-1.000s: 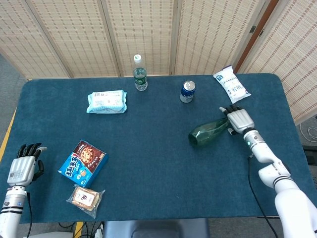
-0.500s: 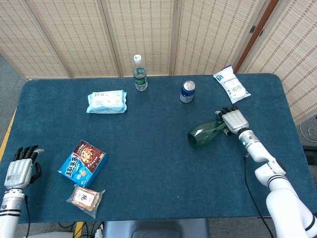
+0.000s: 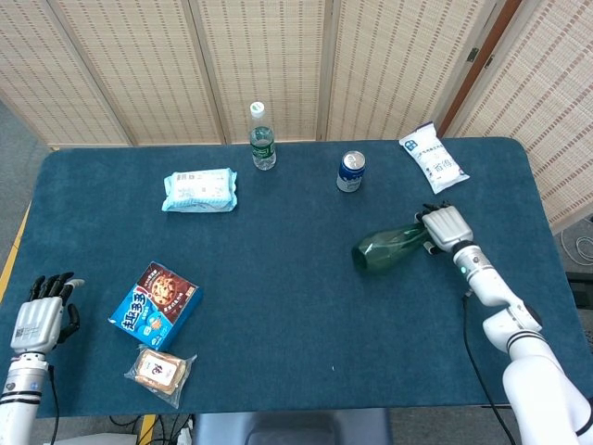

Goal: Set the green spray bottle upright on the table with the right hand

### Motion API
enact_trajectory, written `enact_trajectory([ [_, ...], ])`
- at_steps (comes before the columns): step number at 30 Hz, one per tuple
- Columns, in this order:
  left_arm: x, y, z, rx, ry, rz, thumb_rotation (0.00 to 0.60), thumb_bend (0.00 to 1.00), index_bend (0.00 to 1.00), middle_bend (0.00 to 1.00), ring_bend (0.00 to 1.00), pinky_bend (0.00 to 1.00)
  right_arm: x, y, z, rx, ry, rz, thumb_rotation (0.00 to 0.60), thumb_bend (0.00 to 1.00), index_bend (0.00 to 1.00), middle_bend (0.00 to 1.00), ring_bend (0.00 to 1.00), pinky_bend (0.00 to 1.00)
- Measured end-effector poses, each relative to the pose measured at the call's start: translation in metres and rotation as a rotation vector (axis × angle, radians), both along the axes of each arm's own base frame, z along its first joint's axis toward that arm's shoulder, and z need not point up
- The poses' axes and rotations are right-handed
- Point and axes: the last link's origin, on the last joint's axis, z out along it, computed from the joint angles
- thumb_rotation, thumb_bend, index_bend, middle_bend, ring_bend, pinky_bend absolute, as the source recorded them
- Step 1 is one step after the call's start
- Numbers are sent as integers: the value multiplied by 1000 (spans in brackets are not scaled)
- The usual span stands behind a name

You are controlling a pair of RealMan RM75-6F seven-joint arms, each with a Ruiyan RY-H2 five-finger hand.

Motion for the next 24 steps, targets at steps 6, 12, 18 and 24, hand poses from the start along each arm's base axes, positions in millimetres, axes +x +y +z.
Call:
enact_trajectory([
  [6,2,-1,1,4,1,-8,600,738,216,143,106,0,0,1,3,-14,2,16,600,289,416,406,274,309],
  [12,4,-2,2,7,-1,-16,600,738,215,143,106,0,8,-1,13,-49,-14,78,600,289,416,406,274,309],
  [18,10,-5,4,11,2,-38,600,738,216,143,106,0,14,4,22,-73,-30,124,600,289,416,406,274,310],
  [24,14,-11,5,15,5,-45,600,738,216,143,106,0,15,13,28,-91,-48,143,600,289,416,406,274,314],
])
